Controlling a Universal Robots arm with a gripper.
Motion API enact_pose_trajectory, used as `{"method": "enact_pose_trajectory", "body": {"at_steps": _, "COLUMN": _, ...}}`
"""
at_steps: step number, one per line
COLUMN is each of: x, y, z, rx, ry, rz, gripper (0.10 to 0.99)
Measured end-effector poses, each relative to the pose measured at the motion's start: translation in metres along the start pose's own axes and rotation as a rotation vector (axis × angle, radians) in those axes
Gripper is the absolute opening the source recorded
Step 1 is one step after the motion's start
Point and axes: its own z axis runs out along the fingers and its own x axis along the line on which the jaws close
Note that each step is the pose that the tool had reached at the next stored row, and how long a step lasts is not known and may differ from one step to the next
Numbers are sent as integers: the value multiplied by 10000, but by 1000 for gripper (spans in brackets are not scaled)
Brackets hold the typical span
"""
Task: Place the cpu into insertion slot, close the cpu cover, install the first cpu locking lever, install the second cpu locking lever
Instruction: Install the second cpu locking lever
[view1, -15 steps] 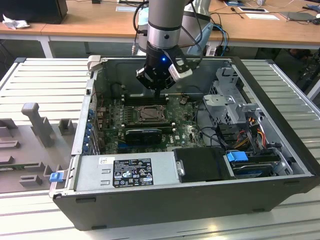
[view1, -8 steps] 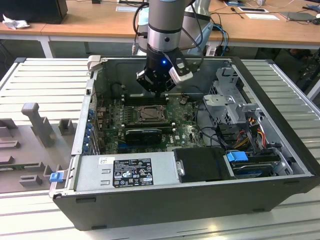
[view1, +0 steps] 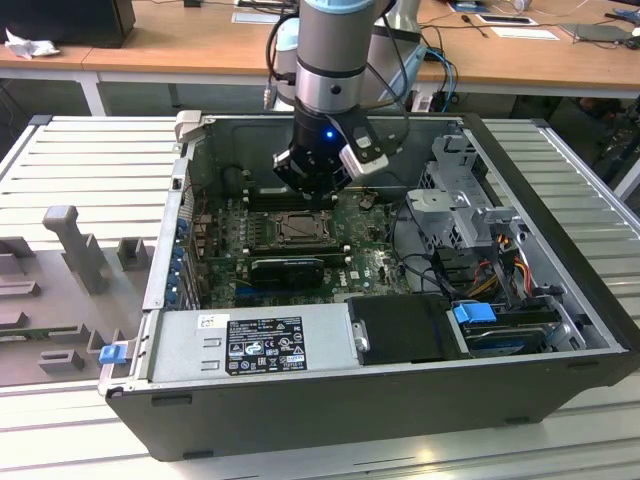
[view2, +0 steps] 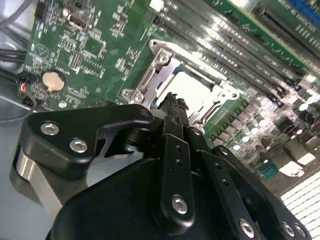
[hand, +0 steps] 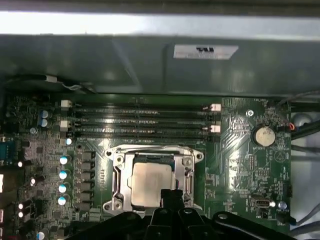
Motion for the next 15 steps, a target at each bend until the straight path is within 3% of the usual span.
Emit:
{"method": "enact_pose_trajectory", "body": {"at_steps": 5, "x": 2, "y": -132, "z": -5, "rx": -31, "ry": -2, "rz": -1, "gripper": 106}}
{"method": "enact_pose_trajectory", "body": {"at_steps": 7, "x": 3, "y": -162, "z": -4, "rx": -234, "ry": -2, "rz": -3, "gripper": 106}}
{"method": "enact_pose_trajectory", "body": {"at_steps": 15, "x": 9, "y": -300, "z": -1, "rx": -244, "ry": -2, "rz": -22, "gripper": 106}}
